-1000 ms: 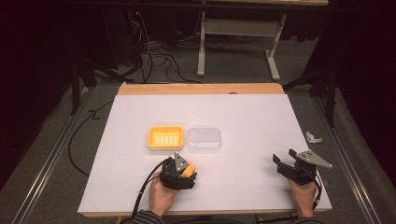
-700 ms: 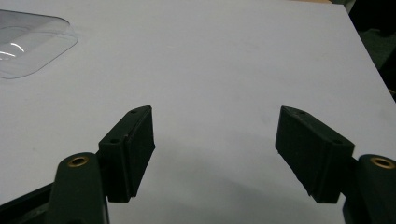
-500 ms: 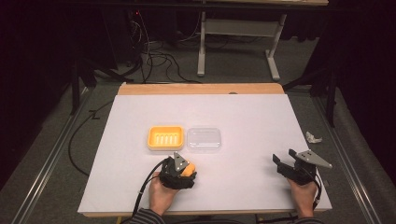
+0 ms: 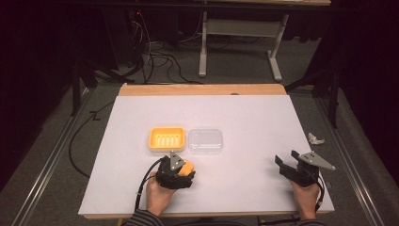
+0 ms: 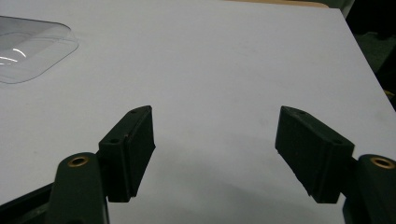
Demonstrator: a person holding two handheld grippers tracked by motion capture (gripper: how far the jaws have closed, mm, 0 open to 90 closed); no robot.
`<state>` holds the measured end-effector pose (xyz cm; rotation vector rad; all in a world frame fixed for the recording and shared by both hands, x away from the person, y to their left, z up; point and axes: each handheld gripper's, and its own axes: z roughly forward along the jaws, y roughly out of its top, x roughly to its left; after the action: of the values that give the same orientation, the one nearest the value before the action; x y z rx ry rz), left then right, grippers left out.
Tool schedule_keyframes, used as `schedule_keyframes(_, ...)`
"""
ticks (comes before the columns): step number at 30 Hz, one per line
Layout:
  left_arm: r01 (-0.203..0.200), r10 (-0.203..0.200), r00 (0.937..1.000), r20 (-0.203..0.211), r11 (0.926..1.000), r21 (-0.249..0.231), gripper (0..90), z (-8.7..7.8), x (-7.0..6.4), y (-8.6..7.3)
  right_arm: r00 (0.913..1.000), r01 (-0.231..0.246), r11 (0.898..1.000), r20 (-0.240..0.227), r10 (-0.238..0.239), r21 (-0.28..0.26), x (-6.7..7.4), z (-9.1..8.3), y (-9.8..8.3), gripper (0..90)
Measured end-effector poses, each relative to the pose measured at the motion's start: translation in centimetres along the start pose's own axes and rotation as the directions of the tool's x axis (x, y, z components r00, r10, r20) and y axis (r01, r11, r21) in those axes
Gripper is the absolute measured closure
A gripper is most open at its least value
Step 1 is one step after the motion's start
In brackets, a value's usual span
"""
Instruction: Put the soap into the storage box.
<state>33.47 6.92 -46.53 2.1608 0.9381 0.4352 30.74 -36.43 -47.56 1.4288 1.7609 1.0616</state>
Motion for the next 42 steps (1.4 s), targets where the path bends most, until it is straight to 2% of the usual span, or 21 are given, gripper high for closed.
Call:
schedule_keyframes(8,0.003,-0.003,1.0000,-0.001,0.9999,-0.010,25.8,-0.8,0.5,0.1,1.0000,0.001,1.000,-0.002,-0.001,-0.012,-0.1,-0.1,0.0,28.6)
schedule_keyframes(11,0.009,-0.009,0.9998,0.018,0.9999,-0.007,25.8,-1.1,0.6,0.3,1.0000,0.004,1.000,-0.001,-0.004,-0.010,-0.1,-0.1,0.0,28.6)
schedule_keyframes(14,-0.013,0.013,0.9997,0.022,0.9999,-0.006,25.8,-1.4,0.6,0.8,1.0000,0.005,1.000,-0.001,-0.005,-0.008,0.0,-0.1,0.0,28.5)
schedule_keyframes(20,-0.028,0.028,0.9994,0.021,0.9994,-0.018,25.8,-1.8,0.7,1.4,1.0000,0.009,1.000,-0.001,-0.009,-0.010,0.0,-0.1,0.0,28.5)
schedule_keyframes(42,0.007,-0.006,0.9998,0.022,0.9976,-0.069,25.8,-3.3,2.6,2.5,1.0000,0.006,1.000,0.000,-0.006,-0.007,0.0,-0.1,0.0,28.5)
